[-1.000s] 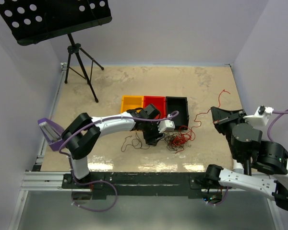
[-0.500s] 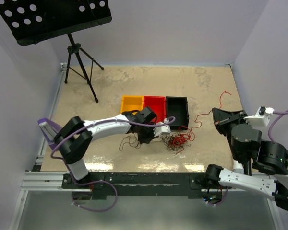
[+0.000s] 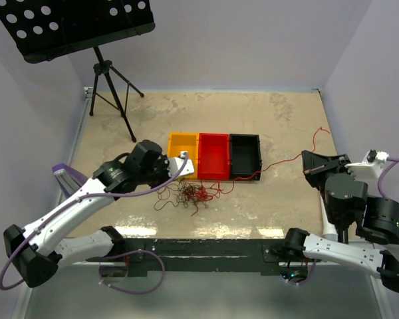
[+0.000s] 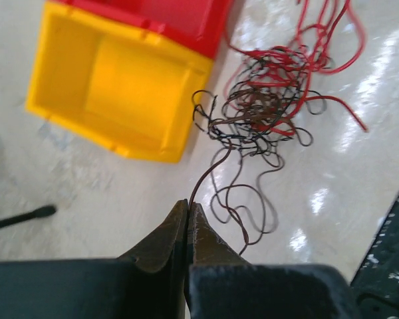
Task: Untangle the cables
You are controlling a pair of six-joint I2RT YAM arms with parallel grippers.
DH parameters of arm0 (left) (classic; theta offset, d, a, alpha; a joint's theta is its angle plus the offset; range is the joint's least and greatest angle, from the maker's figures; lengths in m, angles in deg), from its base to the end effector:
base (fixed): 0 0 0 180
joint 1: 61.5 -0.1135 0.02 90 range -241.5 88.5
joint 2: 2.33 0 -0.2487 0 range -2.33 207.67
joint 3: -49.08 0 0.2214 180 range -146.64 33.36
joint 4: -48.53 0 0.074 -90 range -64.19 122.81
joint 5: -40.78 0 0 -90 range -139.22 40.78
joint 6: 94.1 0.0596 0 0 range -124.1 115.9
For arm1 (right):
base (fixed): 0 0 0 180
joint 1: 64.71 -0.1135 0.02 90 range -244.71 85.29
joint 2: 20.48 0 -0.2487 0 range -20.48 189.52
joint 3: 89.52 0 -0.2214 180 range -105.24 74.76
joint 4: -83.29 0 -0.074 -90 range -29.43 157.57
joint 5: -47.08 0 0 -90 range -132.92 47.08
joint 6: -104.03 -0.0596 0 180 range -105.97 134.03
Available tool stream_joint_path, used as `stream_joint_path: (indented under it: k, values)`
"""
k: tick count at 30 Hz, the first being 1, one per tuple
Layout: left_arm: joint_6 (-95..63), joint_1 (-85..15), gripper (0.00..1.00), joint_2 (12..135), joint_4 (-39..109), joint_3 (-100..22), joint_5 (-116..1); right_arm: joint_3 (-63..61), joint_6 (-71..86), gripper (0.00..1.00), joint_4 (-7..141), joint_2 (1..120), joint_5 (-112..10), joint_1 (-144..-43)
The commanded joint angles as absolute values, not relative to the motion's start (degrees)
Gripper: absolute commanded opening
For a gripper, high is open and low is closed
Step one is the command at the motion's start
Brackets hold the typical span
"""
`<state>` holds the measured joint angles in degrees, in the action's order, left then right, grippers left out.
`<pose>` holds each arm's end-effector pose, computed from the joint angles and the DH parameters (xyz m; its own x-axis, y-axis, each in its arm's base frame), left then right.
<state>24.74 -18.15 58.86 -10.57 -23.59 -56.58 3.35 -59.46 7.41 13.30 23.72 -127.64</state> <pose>0.1452 -0.1475 0.2772 -0.1119 0.7635 -0.6361 0.9105 0.3352 0.2422 0.0649 0.0068 0.3920 -0.0181 0.8000 -0.5998 0.1765 0.5930 0.7856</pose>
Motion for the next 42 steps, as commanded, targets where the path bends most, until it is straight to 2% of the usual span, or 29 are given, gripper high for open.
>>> stream_joint_path:
  k: [1, 7, 13, 20, 29, 31, 36, 37, 42]
  values:
    - [28.58, -21.86, 0.0, 53.4, -13.25, -22.45, -47.22, 0.59, -59.18, 0.0, 6.57, 13.27, 27.83, -127.72]
    - [32.98, -22.74, 0.0, 47.16, -14.83, -20.43, -37.29, -3.28, -54.71, 0.0, 6.4, 12.92, 30.55, -126.76]
    - [37.29, -25.37, 0.0, 42.06, -9.48, -16.3, -25.94, -7.23, -48.82, 0.0, 6.4, 12.39, 34.86, -123.42]
    - [37.03, -32.84, 0.0, 44.33, -8.68, -15.33, -31.81, -13.99, -39.51, 0.0, 6.31, 11.34, 41.98, -119.91]
    - [37.73, -34.69, 0.0, 48.2, -5.34, -9.72, -36.92, -23.66, -30.81, 0.0, 7.09, 10.46, 50.85, -118.76]
    - [38.61, -35.3, 0.0, 48.55, -3.07, -5.94, -36.57, -24.12, -22.93, 0.0, 13.3, 9.24, 53.31, -118.76]
    - [38.27, -36.54, 0.0, 49.87, 0.64, -1.35, -38.66, -7.1, 24.93, 0.0, 68.88, -1.39, 56.66, -120.07]
    - [37.65, -36.54, 0.0, 50.48, 0.64, -1.79, -39.2, -5.5, 26.5, 0.0, 71.67, -2.1, 57.27, -120.42]
    - [39.75, -37.33, 0.0, 52.07, 3.97, 1.53, -36.49, -9.69, 18.43, 0.0, 59.75, -0.53, 59.56, -120.69]
